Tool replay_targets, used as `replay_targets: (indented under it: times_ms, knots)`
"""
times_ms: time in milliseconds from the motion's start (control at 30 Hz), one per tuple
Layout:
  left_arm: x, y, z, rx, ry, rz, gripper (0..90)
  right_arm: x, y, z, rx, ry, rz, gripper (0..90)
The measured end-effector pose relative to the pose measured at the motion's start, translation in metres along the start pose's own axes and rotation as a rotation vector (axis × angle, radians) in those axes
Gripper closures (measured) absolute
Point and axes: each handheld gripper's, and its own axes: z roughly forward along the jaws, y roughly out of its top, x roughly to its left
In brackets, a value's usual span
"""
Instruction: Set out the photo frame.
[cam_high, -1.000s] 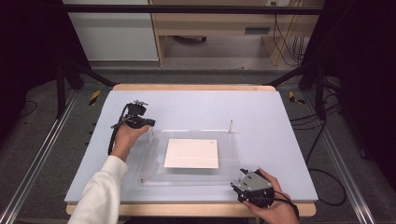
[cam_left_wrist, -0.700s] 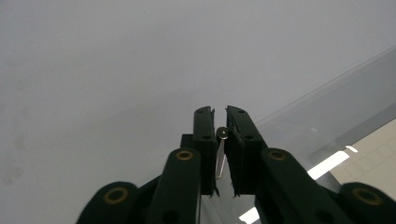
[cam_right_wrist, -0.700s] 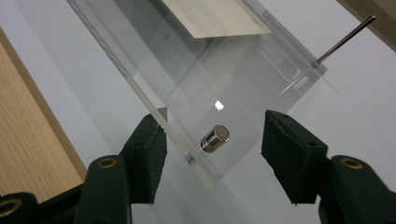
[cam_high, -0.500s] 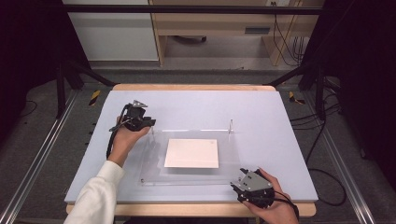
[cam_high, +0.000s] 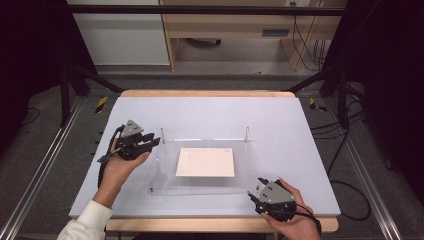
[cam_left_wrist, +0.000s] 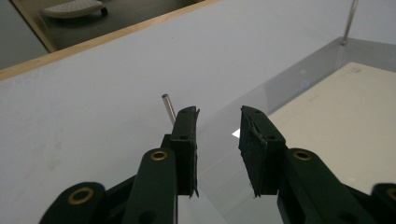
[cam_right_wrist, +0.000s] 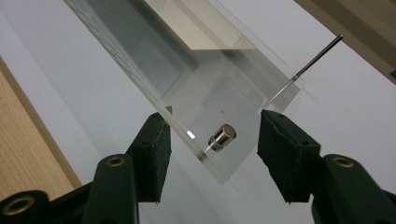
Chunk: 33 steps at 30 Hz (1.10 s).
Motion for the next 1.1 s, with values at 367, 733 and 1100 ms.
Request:
replay_targets:
  times_ms: [367, 733, 1100]
  knots:
    - [-0.016, 0.014, -0.031, -0.059, -0.022, 0.057, 52.1, -0.005, 0.007, -0.004, -0.009, -0.002, 0.027, 46.1]
    - [-0.033, 0.025, -0.046, -0.065, -0.051, 0.102, 37.6, -0.01, 0.017, -0.008, 0.021, 0.005, 0.057, 47.3]
    - [-0.044, 0.029, -0.056, -0.009, -0.084, 0.142, 18.3, -0.019, 0.03, -0.012, 0.044, 0.012, 0.06, 49.3]
